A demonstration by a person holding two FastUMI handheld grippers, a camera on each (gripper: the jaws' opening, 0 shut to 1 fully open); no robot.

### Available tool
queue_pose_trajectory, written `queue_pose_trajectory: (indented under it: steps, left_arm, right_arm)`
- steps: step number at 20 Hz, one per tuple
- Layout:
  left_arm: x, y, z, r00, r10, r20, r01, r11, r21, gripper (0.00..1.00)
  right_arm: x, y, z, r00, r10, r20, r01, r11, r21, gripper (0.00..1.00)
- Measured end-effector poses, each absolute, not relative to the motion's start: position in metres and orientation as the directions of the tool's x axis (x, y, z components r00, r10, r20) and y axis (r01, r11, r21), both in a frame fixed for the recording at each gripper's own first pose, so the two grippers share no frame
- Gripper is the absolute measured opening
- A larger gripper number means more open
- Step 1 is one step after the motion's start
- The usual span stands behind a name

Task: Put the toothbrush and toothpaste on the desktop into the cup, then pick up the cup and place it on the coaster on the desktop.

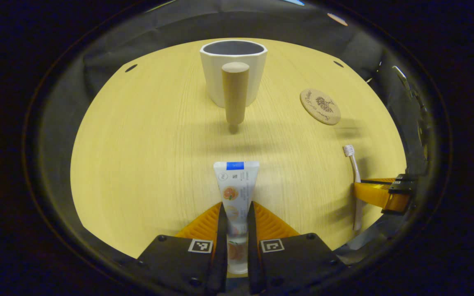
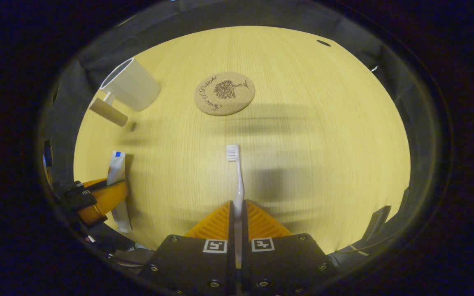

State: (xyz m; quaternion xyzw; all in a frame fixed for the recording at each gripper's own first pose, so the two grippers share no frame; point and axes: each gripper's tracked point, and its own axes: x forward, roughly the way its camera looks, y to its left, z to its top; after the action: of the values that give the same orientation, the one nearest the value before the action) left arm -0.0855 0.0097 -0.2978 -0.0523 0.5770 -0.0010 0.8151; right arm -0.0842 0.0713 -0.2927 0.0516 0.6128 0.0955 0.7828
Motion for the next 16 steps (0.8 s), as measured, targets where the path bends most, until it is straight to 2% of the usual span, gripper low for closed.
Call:
queue_pose_trajectory:
  steps: [1,2,3,4,16]
  left_arm:
    - [-0.083,0.010,-0.297,0.352,-0.066,-0.934,-0.056,0.994,-0.091,0.28]
    - [-0.083,0.012,-0.297,0.357,-0.072,-0.931,-0.059,0.993,-0.100,0.21]
    - [-0.079,0.011,-0.296,0.375,-0.081,-0.923,-0.074,0.990,-0.117,0.22]
    - [-0.076,0.009,-0.295,0.393,-0.093,-0.915,-0.086,0.987,-0.138,0.22]
    - [-0.056,0.038,-0.253,0.586,-0.049,-0.809,-0.178,0.966,-0.187,0.22]
  right_arm:
    - [-0.085,0.072,-0.292,0.238,0.211,-0.948,-0.096,0.976,0.193,0.07]
    - [-0.085,0.072,-0.293,0.251,0.207,-0.946,-0.107,0.977,0.186,0.07]
    - [-0.085,0.071,-0.293,0.262,0.203,-0.943,-0.117,0.977,0.178,0.04]
    - [-0.085,0.071,-0.292,0.272,0.201,-0.941,-0.126,0.977,0.173,0.07]
    - [-0.059,0.066,-0.246,0.447,0.242,-0.861,-0.144,0.970,0.198,0.07]
